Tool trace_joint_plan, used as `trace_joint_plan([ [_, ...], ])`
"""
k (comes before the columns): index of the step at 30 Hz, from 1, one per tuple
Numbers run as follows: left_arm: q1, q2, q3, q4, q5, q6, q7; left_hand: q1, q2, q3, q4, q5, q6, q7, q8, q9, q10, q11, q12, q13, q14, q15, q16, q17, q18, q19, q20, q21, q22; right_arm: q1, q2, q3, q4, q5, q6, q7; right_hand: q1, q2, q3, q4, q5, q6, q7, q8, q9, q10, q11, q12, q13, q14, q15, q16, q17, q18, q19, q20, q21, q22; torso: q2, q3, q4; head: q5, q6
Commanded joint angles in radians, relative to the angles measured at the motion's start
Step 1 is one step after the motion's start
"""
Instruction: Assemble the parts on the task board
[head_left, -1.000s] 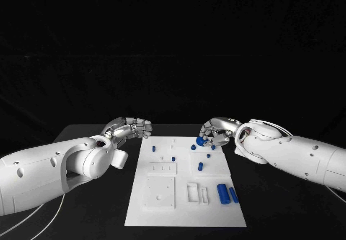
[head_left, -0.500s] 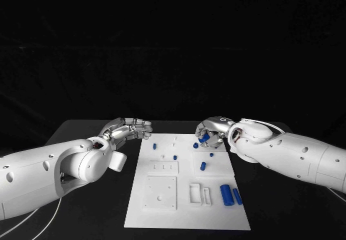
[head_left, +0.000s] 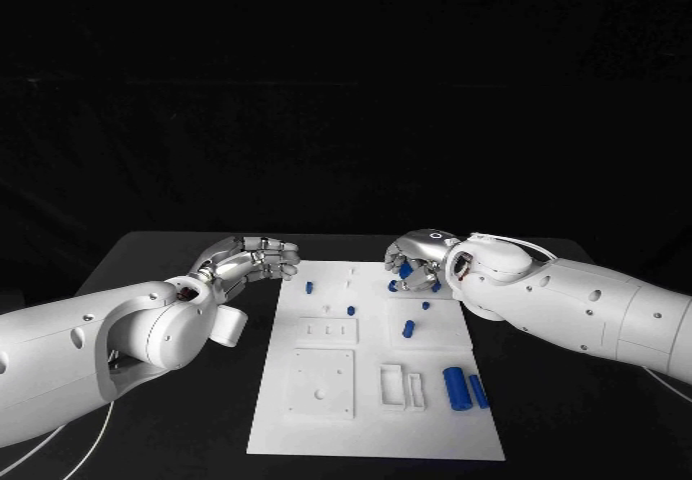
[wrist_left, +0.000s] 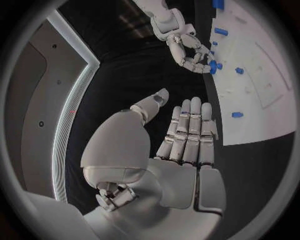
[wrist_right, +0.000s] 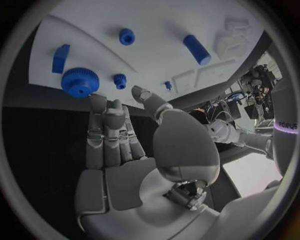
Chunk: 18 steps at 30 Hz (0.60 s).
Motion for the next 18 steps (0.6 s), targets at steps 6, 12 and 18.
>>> trace_joint_plan([
  [6,0.003,0.001,0.001,0.005,0.003,0.011,0.013,-0.012,-0.002,0.001,-0.008,0.007,0.005,0.001,-0.005,-0.001,0.004,0.006,-0.007,-0.002,0.003,0.003,-0.004,-0.001,-0.008,0.002,0.001,0.0,0.015,0.0,0.001,0.0,0.001,-0.027,0.037,-0.012,-0.006,-0.006,0.018,-0.001,-0.019,0.011,0.002,-0.005,0.004,0.003,-0.005,0.001,0.001,-0.004,-0.002,0.015,-0.008,0.046,0.006,0.005,0.008,0.017,0.014,0.0,0.0048,-0.001,-0.001],
  [12,0.003,0.002,0.001,-0.003,0.003,0.012,0.012,-0.012,-0.002,0.002,-0.008,0.007,0.005,0.001,-0.006,-0.001,0.004,0.006,-0.007,-0.002,0.003,0.003,-0.004,-0.001,-0.008,0.001,0.001,0.0,0.015,0.0,0.009,0.0,-0.013,-0.041,0.048,-0.017,-0.009,-0.005,0.027,-0.001,-0.03,0.017,0.0,-0.003,0.006,0.012,-0.008,0.003,0.002,-0.006,-0.005,0.02,-0.014,0.046,0.007,0.005,0.009,0.017,0.02,-0.0002,0.001,0.0,0.003],
  [18,0.003,0.002,0.001,-0.003,0.003,0.015,0.01,-0.013,-0.002,0.002,-0.009,0.007,0.005,0.001,-0.006,-0.001,0.004,0.006,-0.008,-0.002,0.003,0.003,-0.004,-0.001,-0.008,0.001,0.001,0.0,0.015,0.0,0.011,0.0,-0.022,-0.055,0.046,-0.022,-0.011,-0.006,0.04,-0.001,-0.043,0.02,-0.001,-0.005,0.007,0.014,-0.009,0.001,0.001,-0.007,-0.006,0.026,-0.02,0.046,0.008,0.005,0.009,0.016,0.027,-0.0001,-0.0003,0.002,0.004],
])
